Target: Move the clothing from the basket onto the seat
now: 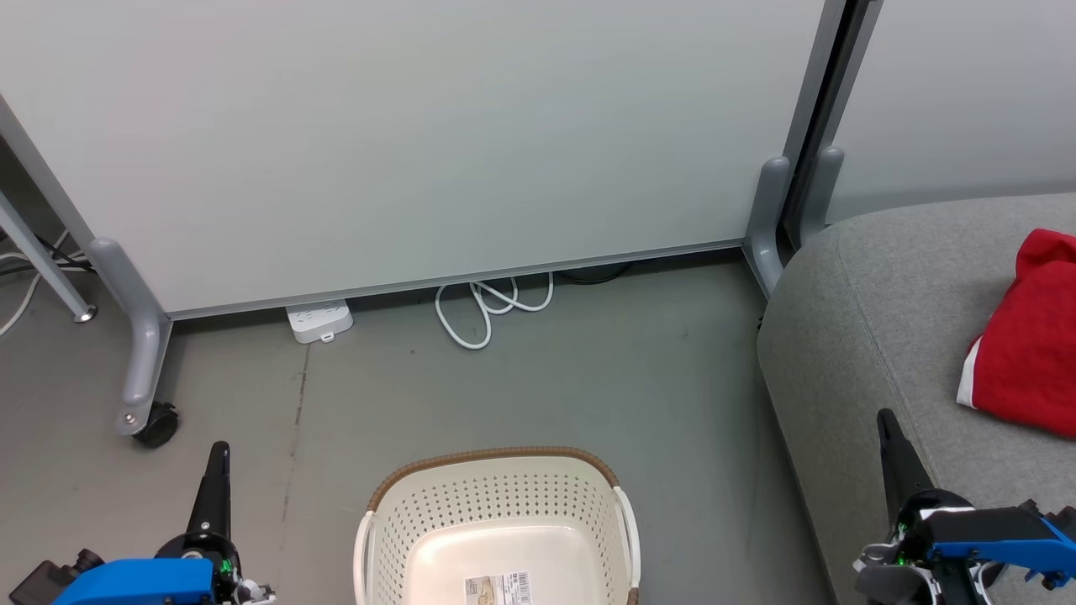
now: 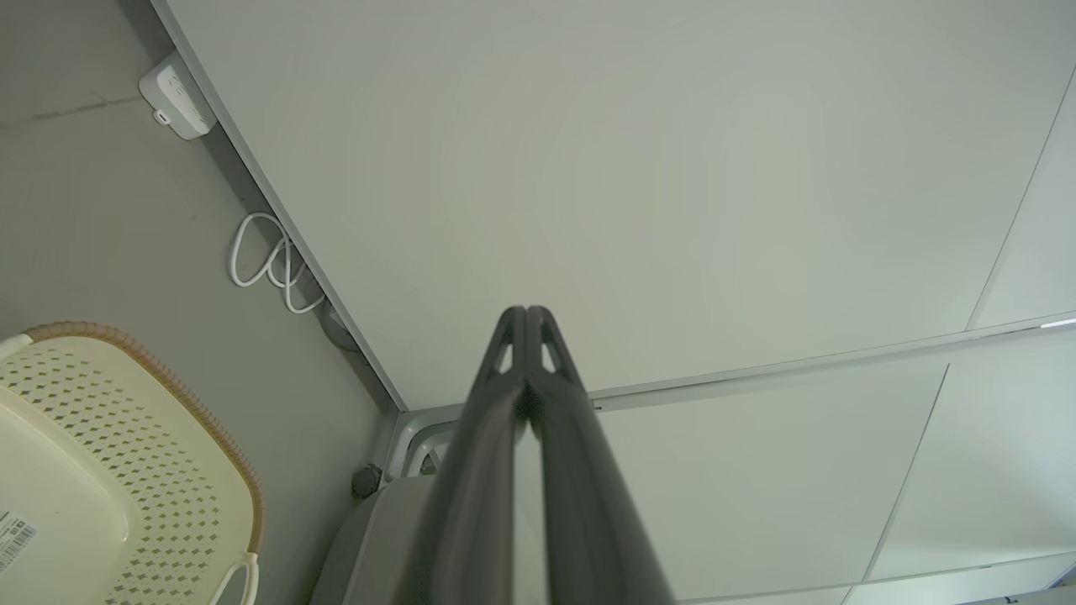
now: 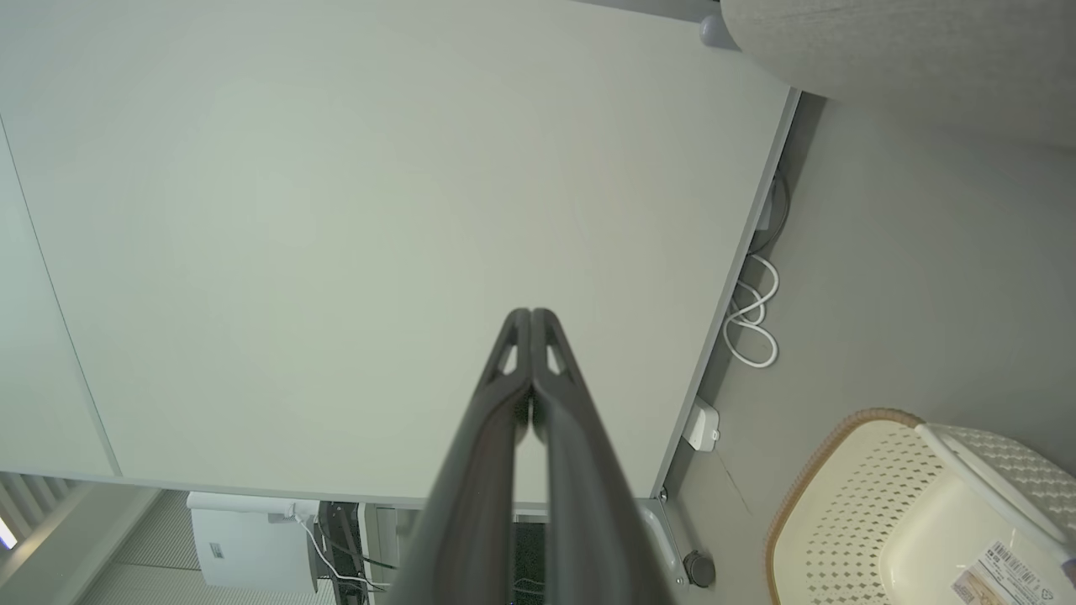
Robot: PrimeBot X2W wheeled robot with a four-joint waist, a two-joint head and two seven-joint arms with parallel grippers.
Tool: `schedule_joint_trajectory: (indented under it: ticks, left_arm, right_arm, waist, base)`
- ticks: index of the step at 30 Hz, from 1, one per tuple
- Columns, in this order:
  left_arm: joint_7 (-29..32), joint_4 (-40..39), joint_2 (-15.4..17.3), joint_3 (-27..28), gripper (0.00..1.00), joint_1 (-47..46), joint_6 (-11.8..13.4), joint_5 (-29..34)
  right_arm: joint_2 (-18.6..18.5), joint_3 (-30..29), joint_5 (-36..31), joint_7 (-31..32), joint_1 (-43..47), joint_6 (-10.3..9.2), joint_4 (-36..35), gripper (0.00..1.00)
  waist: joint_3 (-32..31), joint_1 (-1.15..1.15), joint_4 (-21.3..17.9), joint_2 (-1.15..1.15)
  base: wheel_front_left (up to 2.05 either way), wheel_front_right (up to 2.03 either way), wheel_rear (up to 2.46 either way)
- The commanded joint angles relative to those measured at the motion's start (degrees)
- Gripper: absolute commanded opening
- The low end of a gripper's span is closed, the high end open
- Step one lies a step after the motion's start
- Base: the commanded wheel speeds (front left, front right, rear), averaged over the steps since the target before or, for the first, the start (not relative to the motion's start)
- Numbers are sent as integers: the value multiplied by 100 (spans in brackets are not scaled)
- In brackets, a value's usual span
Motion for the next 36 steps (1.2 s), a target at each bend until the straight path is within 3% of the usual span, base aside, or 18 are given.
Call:
schedule_joint_trajectory:
  ticks: [1,26,36]
  left_arm:
    - [35,-48,38,40,0,-87,-20,-112]
    - [302,-80,41,138,0,-113,-50,-1133]
    - [307,-78,41,135,0,-112,-51,-1128]
  right_arm:
    - [24,-26,135,52,-83,-2,-43,0]
    - [60,-161,1145,310,-114,-3,-88,0]
    - [58,-158,1131,314,-113,-3,-85,0]
  waist:
    - [0,0,0,0]
    - [3,-1,6,0]
    - [3,-1,6,0]
  base:
    - [0,0,0]
    - [0,0,0]
    - [0,0,0]
